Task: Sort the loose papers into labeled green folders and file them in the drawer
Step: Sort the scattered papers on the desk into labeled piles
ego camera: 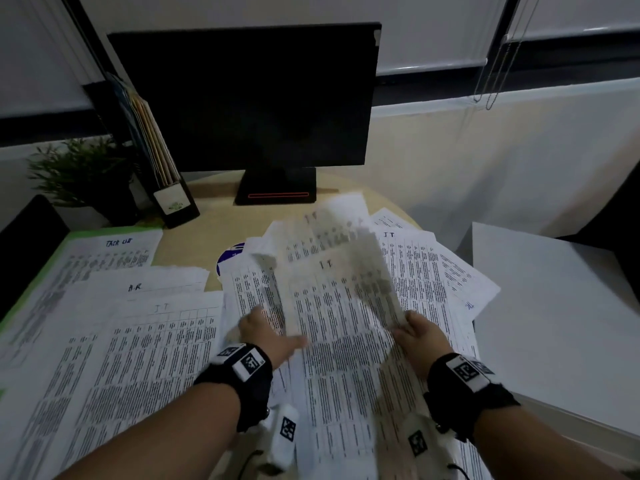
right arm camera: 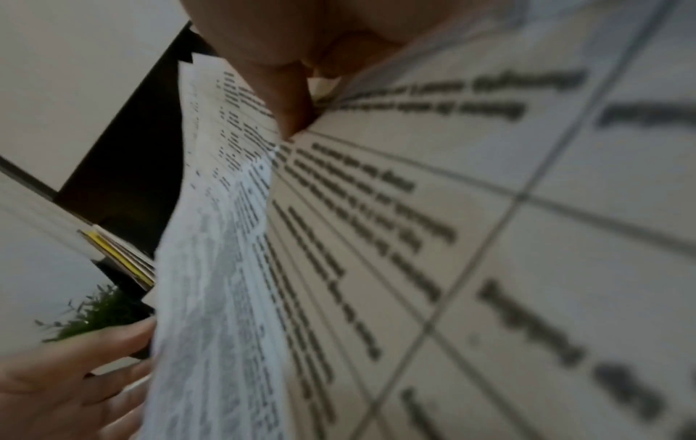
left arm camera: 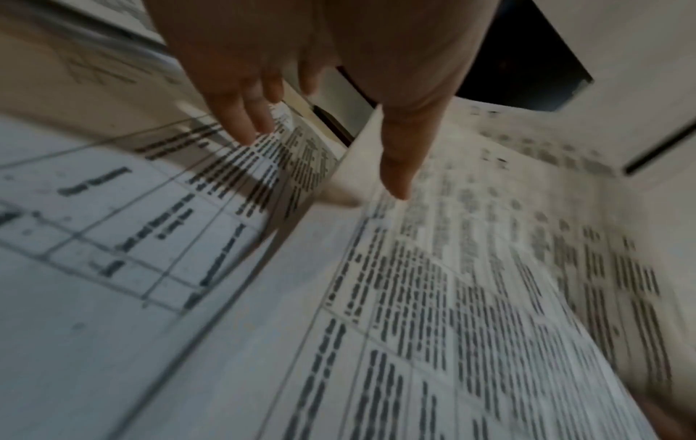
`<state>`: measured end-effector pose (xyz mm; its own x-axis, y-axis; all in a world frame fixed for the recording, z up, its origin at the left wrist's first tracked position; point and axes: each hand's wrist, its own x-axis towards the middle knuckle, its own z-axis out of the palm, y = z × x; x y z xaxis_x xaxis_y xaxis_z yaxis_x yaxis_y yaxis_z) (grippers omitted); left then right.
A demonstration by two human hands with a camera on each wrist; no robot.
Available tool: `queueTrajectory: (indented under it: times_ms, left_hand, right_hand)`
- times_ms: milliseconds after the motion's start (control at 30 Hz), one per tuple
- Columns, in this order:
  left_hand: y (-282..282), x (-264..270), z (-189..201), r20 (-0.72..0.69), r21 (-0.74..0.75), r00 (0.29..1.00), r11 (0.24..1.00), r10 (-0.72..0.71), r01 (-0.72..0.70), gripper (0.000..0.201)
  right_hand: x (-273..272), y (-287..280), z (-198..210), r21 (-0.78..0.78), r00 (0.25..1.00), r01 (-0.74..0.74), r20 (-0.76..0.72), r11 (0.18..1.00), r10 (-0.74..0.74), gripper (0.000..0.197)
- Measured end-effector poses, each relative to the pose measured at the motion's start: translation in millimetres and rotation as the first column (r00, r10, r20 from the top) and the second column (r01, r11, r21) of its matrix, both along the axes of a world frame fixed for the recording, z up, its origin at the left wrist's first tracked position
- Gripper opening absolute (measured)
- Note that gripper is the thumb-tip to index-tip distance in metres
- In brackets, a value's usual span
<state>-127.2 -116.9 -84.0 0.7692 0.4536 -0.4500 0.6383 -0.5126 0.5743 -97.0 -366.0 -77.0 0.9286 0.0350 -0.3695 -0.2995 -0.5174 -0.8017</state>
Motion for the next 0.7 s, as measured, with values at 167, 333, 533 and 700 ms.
queueTrajectory:
  times_ms: [167,333,533,700]
  left_hand:
    - [19.6,6.4,-20.4,0.073,-0.395,0.983,0.91,0.169,-0.127,0.088]
    - [14.6,7.1,-31.0,0.037,-0.314,0.999,0.949,0.002,0.01,0.034]
    - [25.3,13.4,-18.7,0.012,-0.013,0.998,0.998,-0.056,0.056,0.038]
    - [35.3,14.7,-25.1,-0.045,-0.066,0.997,0.996,-0.058,0.055,0.042]
  right_hand:
    - [-5.5,-6.2,6.7,0.007,0.997,-0.063,-0.043,0.998,0.063,0.007]
    - [12.5,-19.2,-3.4,-0.409,0.988,-0.153,-0.096,0.899,0.124,0.02]
    - [36.7,-47.9,-16.5,-0.626,0.977,-0.09,-0.206,0.774,-0.053,0.042]
    - [36.4,-48.5,-22.9,-0.672,0.974,-0.032,-0.188,0.739,-0.129,0.076]
